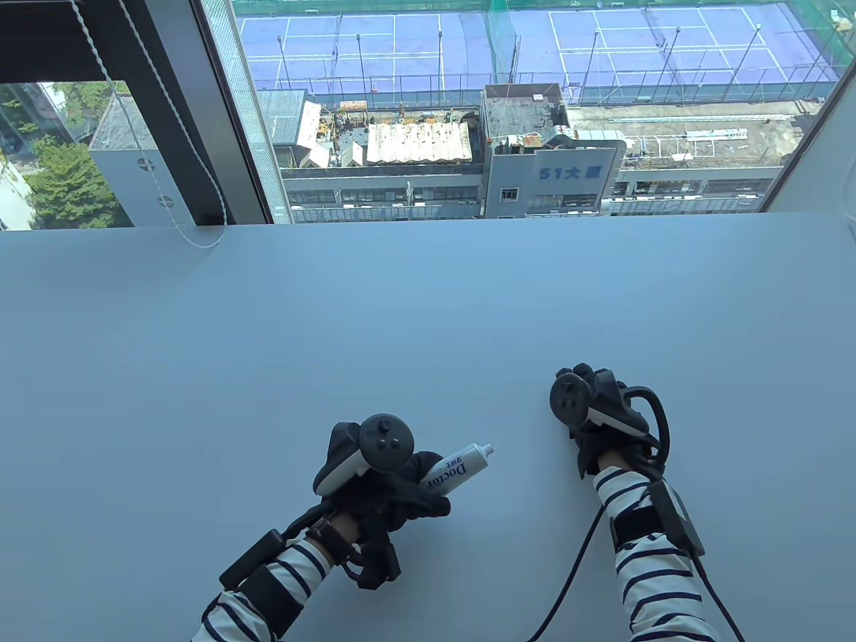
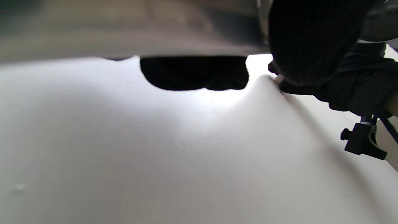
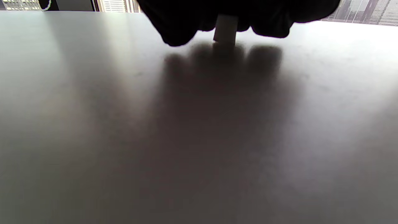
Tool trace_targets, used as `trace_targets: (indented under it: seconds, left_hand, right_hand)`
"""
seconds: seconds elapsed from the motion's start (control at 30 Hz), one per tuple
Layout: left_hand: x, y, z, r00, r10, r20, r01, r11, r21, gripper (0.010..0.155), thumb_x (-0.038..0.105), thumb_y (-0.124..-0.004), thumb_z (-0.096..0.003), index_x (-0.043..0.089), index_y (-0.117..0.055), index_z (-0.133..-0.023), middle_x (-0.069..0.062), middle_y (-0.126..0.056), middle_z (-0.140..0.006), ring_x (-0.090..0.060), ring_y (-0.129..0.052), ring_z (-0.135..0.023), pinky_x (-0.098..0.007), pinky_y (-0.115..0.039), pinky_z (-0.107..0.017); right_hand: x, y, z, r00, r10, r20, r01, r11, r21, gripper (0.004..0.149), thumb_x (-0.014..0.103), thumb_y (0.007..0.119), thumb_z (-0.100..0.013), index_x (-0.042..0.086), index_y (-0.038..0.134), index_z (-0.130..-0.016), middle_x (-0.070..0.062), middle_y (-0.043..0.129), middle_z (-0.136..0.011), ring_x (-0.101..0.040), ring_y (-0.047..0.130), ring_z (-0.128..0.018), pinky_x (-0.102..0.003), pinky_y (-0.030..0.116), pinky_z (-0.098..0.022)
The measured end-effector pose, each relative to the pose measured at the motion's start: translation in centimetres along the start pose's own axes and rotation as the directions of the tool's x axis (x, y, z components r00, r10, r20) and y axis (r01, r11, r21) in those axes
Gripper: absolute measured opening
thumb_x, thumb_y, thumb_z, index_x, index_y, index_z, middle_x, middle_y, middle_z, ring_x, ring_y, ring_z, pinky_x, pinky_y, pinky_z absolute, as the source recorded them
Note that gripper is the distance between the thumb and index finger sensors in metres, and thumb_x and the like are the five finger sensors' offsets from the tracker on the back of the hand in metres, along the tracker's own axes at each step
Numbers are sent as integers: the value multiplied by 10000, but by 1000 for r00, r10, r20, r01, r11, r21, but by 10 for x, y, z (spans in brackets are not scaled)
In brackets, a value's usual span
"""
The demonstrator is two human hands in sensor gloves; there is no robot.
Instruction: Screw tube cap onto toothpaste tube (Screw with right hand)
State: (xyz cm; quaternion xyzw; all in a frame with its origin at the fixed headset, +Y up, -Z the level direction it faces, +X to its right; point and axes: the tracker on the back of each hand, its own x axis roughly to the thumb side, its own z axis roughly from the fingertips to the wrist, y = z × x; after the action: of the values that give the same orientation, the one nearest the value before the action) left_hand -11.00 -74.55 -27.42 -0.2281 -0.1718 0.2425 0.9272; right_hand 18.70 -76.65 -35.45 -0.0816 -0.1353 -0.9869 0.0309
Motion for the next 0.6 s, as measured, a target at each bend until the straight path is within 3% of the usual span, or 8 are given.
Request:
trace_targets:
  seconds: [0.1,0.27,0.37,0.43,0.47,0.5,0.53,0.6]
  left_hand:
    - [-4,10,1,991,-136,-18,137,986,99,849,653,-867,-296,257,-594,-995,-123,-852,-825,-323,-853,-673,-484,-753,-591]
    - [-11,16,1,987,-157,-17,158,976,149,846,647,-870,-282,263,-601,-986,-115,-854,-816,-316,-852,-669,-477,-749,-597]
    - [-10,17,4,969,-245,24,237,955,181,835,642,-865,-287,290,-580,-988,-100,-837,-837,-302,-837,-697,-465,-734,-631]
    - [-6,17,7,951,-304,58,282,930,237,829,640,-863,-280,312,-573,-984,-88,-830,-845,-289,-828,-714,-456,-723,-654]
    - [-3,17,10,940,-333,75,306,919,248,824,637,-864,-280,319,-573,-982,-86,-827,-848,-287,-825,-718,-455,-719,-659]
    - [0,17,12,931,-355,80,324,909,262,822,638,-863,-279,321,-575,-980,-86,-827,-848,-286,-824,-719,-454,-718,-660]
    - [3,18,14,922,-377,84,342,898,277,820,641,-861,-276,324,-578,-978,-85,-831,-845,-285,-827,-715,-453,-720,-658]
    - [7,18,16,914,-392,105,354,897,266,818,643,-860,-276,322,-584,-976,-88,-836,-839,-287,-830,-710,-455,-722,-654]
  right_hand:
    - [2,-5,4,998,63,-8,-63,994,-94,453,130,726,-582,47,666,-1024,-255,664,-1049,-512,747,-896,-600,639,-634]
    - [10,0,18,983,174,61,-164,977,-135,392,119,785,-542,14,759,-919,-297,823,-849,-450,884,-669,-583,744,-529]
    - [12,-2,31,993,73,93,-64,993,-97,372,136,790,-548,-2,771,-893,-315,834,-795,-434,884,-629,-585,746,-505]
    - [13,-7,47,979,-102,178,132,977,-168,367,147,799,-539,18,779,-882,-286,851,-796,-418,899,-630,-573,766,-497]
    - [15,-10,62,929,-252,271,328,901,-284,364,143,810,-529,20,787,-871,-283,853,-796,-421,907,-624,-573,771,-491]
    - [17,-13,75,860,-361,360,490,780,-388,355,141,828,-514,11,811,-844,-286,873,-767,-422,926,-592,-576,784,-466]
    - [21,-15,89,757,-492,431,648,651,-396,347,136,840,-504,-2,824,-822,-295,885,-742,-428,934,-567,-586,785,-448]
    - [27,-15,105,625,-630,461,779,542,-315,344,140,838,-508,5,819,-824,-285,881,-750,-423,932,-583,-588,782,-463]
